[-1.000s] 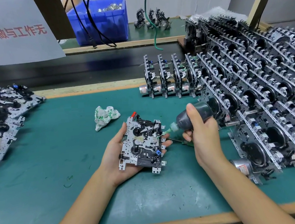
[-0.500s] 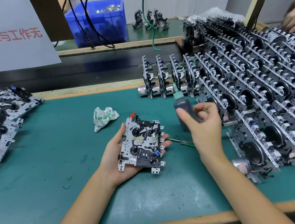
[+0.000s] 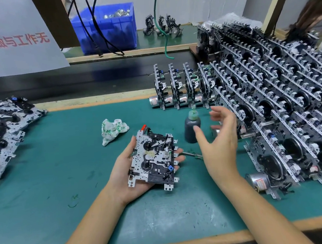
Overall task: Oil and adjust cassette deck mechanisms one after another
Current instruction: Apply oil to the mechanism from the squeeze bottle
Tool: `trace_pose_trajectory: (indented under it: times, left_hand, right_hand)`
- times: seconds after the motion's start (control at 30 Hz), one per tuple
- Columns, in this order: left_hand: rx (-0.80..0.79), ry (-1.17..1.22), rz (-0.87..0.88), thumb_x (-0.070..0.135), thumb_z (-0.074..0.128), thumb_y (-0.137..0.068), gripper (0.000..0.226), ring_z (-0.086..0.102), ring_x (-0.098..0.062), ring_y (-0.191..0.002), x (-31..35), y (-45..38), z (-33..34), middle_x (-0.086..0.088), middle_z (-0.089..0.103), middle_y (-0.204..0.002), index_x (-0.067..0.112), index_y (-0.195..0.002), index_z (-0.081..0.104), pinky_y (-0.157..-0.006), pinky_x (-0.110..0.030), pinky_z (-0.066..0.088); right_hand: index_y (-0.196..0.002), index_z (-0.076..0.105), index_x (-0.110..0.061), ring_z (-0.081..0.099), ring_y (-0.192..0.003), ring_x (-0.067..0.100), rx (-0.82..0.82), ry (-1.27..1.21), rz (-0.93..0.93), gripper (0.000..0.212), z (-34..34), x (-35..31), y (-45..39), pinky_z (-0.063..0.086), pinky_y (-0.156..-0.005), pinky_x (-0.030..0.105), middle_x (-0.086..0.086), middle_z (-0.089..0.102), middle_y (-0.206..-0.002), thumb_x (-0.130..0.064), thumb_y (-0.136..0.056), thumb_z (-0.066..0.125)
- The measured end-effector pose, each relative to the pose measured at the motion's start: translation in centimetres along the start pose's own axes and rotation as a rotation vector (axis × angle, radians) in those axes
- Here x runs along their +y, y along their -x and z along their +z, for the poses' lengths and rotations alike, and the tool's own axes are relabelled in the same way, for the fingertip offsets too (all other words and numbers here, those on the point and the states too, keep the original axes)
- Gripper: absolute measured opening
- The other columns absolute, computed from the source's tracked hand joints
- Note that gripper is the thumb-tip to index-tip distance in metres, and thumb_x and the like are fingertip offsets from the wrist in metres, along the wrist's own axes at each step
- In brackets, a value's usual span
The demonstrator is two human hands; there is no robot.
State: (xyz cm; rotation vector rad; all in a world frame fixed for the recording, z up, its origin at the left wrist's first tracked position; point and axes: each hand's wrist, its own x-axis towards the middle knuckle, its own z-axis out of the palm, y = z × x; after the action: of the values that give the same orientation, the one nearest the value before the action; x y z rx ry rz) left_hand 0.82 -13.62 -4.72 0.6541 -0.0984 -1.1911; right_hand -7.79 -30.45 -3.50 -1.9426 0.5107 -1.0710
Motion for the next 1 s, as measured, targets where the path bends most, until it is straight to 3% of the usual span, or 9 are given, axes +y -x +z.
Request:
trace_pose_trajectory:
  times: [0.1,0.27,0.4,0.5,0.6,0.7,0.77,0.9,1.0]
  left_hand:
    - [-0.013,-0.010,-0.007,0.063,0.027,-0.092,0.079,0.048,-0.045,-0.124,0.0,0.0,0.0,-0.031,0.048,-0.135,0.000,-0.126,0.058,-0.103,-0.054,0.040]
    - [0.031,-0.127,-0.091,0.062,0.034,-0.089,0.069,0.060,-0.037,-0.113,-0.2,0.2,0.3,-0.020,0.060,-0.126,0.008,-0.116,0.068,-0.095,-0.051,0.048]
    - [0.106,-0.369,-0.287,0.054,0.044,-0.086,0.055,0.066,-0.029,-0.104,0.8,0.7,1.3,-0.014,0.068,-0.115,0.012,-0.103,0.075,-0.083,-0.037,0.055]
    - [0.160,-0.647,-0.359,0.059,0.052,-0.076,0.046,0.069,-0.013,-0.097,1.5,0.8,2.4,0.001,0.071,-0.111,0.027,-0.098,0.077,-0.074,-0.024,0.055]
    - [0.285,-0.927,-0.286,0.072,0.045,-0.062,0.047,0.061,0.011,-0.080,1.7,0.6,2.6,0.023,0.065,-0.095,0.040,-0.090,0.064,-0.079,-0.014,0.047]
    - [0.303,-0.902,-0.242,0.077,0.043,-0.062,0.068,0.065,-0.006,-0.065,1.6,1.6,2.6,0.002,0.073,-0.077,0.019,-0.071,0.076,-0.063,-0.018,0.051]
    - [0.456,-0.947,-0.061,0.078,0.040,-0.064,0.074,0.063,-0.013,-0.057,1.3,2.2,2.4,-0.004,0.071,-0.070,0.013,-0.069,0.075,-0.054,-0.020,0.049]
    - [0.818,-1.657,0.393,0.086,0.021,-0.072,0.073,0.056,-0.014,-0.048,-0.5,5.3,1.8,0.005,0.057,-0.049,0.019,-0.059,0.050,-0.052,-0.030,0.040]
    - [0.740,-1.947,0.300,0.098,0.001,-0.053,0.087,0.055,-0.009,-0.063,-2.4,7.0,1.9,0.005,0.053,-0.055,0.028,-0.075,0.046,-0.054,-0.028,0.035]
  right_hand:
    - [-0.111,0.054,-0.008,0.047,-0.093,0.011,-0.028,0.157,-0.254,0.032,-1.1,-0.5,0.3,0.039,-0.081,0.024,-0.003,0.052,-0.099,-0.002,-0.080,0.061]
    - [-0.133,0.050,-0.005,0.054,-0.113,0.022,-0.521,0.641,-0.546,0.067,-3.0,-0.6,1.1,0.041,-0.101,0.037,0.007,0.060,-0.118,-0.016,-0.072,0.077]
    - [-0.111,0.067,-0.014,0.062,-0.105,0.019,-0.645,0.780,-0.639,0.059,-4.5,-0.7,2.0,0.040,-0.099,0.035,-0.003,0.067,-0.106,-0.057,-0.072,0.056]
    - [-0.089,0.069,-0.018,0.064,-0.092,0.016,-0.668,0.764,-0.656,0.061,-5.3,-0.6,2.5,0.035,-0.095,0.030,-0.008,0.067,-0.090,-0.070,-0.069,0.045]
    - [-0.079,0.065,-0.019,0.062,-0.082,0.015,-0.638,0.769,-0.636,0.063,-5.6,-0.4,3.3,0.034,-0.088,0.027,-0.010,0.063,-0.080,-0.075,-0.067,0.041]
    - [-0.072,0.061,-0.020,0.058,-0.073,0.014,-0.574,0.749,-0.588,0.062,-5.6,0.0,3.9,0.033,-0.079,0.024,-0.011,0.057,-0.073,-0.079,-0.065,0.040]
    - [-0.069,0.059,-0.019,0.056,-0.071,0.014,-0.553,0.740,-0.585,0.062,-5.5,0.4,4.3,0.033,-0.078,0.025,-0.011,0.054,-0.071,-0.079,-0.066,0.041]
    - [-0.063,0.056,-0.017,0.053,-0.068,0.017,-0.506,0.720,-0.592,0.064,-4.9,0.7,4.8,0.035,-0.079,0.028,-0.008,0.051,-0.067,-0.079,-0.068,0.045]
    - [-0.061,0.057,-0.015,0.053,-0.067,0.020,-0.475,0.724,-0.597,0.064,-4.5,1.0,4.8,0.036,-0.076,0.030,-0.005,0.052,-0.065,-0.077,-0.071,0.046]
